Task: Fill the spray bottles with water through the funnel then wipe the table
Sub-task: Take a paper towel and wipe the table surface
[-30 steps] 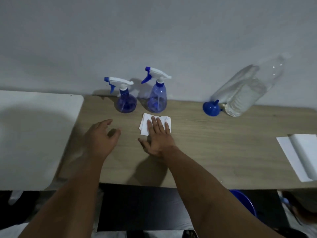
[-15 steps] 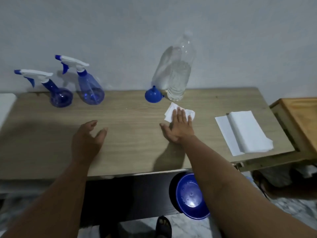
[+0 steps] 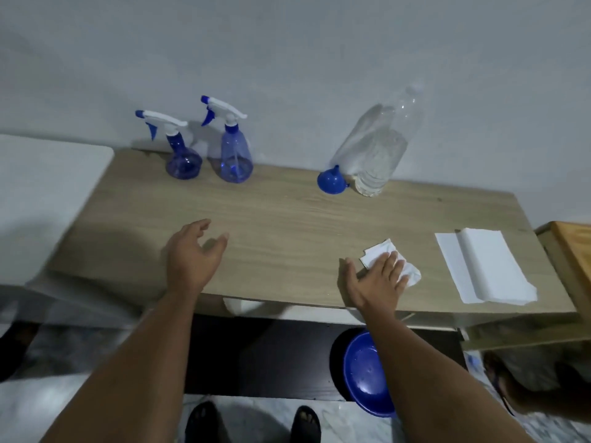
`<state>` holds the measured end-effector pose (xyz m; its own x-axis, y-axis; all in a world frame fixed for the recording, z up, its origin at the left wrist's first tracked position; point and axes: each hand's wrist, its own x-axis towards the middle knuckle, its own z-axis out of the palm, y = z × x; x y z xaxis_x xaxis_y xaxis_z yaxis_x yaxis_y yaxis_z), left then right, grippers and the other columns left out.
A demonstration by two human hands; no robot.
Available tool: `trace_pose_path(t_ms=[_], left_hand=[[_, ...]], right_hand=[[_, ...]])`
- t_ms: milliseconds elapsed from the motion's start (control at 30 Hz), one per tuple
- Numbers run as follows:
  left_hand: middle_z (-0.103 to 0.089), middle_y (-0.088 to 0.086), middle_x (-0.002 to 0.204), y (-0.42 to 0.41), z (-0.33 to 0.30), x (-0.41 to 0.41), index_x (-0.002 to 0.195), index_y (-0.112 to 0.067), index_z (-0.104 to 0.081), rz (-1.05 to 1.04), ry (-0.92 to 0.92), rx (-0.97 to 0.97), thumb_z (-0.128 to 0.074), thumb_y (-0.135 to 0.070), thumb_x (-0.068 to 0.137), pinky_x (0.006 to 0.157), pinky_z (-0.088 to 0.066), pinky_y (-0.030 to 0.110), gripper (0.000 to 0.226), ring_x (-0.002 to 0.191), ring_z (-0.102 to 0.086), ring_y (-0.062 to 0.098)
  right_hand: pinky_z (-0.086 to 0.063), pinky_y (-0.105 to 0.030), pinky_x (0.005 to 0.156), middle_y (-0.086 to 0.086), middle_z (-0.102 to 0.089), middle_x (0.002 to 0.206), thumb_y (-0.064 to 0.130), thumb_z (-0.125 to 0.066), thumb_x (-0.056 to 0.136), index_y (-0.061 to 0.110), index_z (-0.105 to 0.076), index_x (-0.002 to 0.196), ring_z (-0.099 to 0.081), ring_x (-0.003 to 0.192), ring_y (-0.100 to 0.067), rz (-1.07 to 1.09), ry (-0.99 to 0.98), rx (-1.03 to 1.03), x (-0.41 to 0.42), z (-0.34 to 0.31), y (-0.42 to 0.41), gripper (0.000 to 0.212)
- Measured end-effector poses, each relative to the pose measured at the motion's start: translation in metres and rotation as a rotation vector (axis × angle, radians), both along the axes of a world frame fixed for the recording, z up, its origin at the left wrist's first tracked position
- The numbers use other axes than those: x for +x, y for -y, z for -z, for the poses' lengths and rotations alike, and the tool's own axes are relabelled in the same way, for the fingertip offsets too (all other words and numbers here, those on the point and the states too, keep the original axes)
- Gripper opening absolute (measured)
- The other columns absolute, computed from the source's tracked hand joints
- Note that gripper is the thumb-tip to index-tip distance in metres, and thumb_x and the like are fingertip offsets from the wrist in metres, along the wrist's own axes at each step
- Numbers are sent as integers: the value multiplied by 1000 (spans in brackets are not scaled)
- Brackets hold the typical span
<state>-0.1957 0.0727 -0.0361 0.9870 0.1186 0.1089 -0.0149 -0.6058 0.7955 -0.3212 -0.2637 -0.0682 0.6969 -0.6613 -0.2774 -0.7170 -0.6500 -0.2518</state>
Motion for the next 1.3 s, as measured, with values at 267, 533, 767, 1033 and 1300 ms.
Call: trace_pose_path(t_ms=[267,533,767,1033,1300], left_hand=[[-68,-4,121,-106,-15,8,126,-24,-68,-33,-47,0,-79,-41,84,93,-55,34,47,108,-64,13],[-65,-6,125,-233,-18,34,128,-23,-66,-112,-56,-21,-77,-42,86,89,-48,23,48,103,-63,7],[-65,-13,124,-312,-14,49,127,-28,-66,-182,-16,-5,-75,-48,84,97,-56,41,49,112,-63,10],[-65,-10,126,-311,-15,38,128,-28,-65,-174,-42,47,-75,-48,85,96,-56,44,49,111,-64,13],[-70,7,122,-221,-16,4,127,-16,-66,-93,-2,136,-77,-39,84,96,-55,46,49,108,-68,27]], right_hand=[[8,-54,130,-14,7,177,84,-16,92,3,-2,167,13,163,-30,-108,26,-21,80,6,-139,111],[11,-56,129,-17,9,176,81,-19,93,1,-1,167,16,162,-31,-392,54,21,177,5,-347,110],[14,-57,128,-16,15,175,73,-17,99,1,4,166,23,161,-31,-707,31,96,224,0,-498,100],[12,-53,129,-13,14,176,60,-20,107,5,5,167,18,162,-29,-1191,62,-33,173,9,-504,85],[6,-51,130,-13,0,177,65,-40,101,5,-5,168,7,164,-27,-1281,137,-89,87,33,-401,96]])
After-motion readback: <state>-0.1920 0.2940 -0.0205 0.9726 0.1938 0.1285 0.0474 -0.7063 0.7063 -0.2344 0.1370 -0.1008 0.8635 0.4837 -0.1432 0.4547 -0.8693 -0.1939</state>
